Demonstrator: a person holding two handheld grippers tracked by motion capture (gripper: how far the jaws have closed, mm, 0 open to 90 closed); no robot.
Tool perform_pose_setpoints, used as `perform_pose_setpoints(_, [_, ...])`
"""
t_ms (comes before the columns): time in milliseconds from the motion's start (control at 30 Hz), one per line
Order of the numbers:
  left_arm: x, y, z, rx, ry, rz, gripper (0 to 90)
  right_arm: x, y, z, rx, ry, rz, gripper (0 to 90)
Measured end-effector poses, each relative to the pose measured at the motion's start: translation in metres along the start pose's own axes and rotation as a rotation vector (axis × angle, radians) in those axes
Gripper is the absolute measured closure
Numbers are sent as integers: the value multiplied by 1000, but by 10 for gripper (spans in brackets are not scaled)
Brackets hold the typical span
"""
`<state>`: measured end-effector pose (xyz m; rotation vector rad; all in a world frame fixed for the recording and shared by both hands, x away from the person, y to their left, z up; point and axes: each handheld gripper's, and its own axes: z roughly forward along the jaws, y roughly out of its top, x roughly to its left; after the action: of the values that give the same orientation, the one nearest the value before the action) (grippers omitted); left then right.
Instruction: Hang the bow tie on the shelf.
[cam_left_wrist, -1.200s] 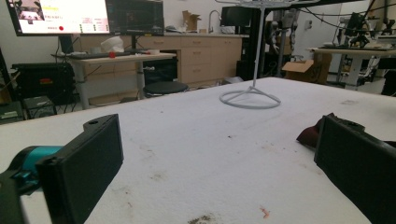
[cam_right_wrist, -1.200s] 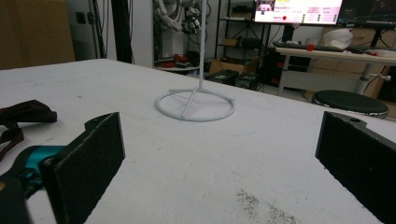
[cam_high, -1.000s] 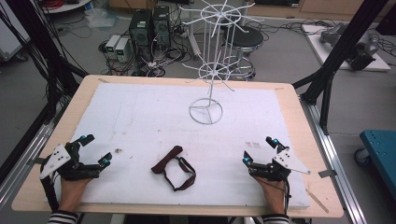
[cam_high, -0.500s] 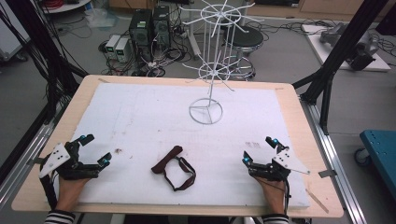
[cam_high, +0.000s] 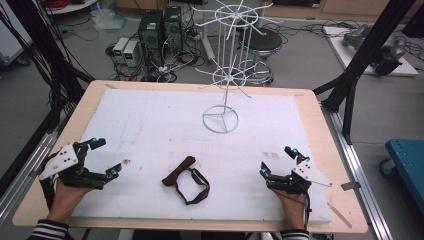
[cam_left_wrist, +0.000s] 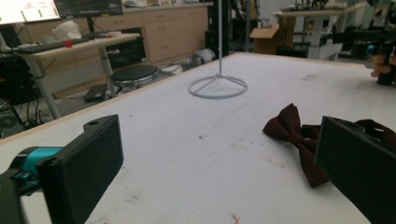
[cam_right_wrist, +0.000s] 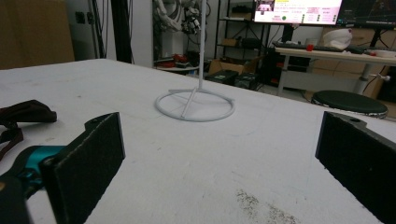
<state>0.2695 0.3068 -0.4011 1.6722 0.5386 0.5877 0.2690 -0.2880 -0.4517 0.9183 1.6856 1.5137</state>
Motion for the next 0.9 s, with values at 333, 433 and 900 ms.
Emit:
perform_pose_setpoints(333, [-10, 29, 19, 94, -110, 52, 17, 0, 0, 0, 0, 0, -2, 6])
perform_pose_setpoints(433, [-15, 36, 26, 112, -146, 63, 17, -1, 0, 0, -6, -2, -10, 6])
perform_pose_setpoints(900, [-38, 52, 58, 243, -255, 154, 17, -1, 0, 0, -4, -1, -5, 6])
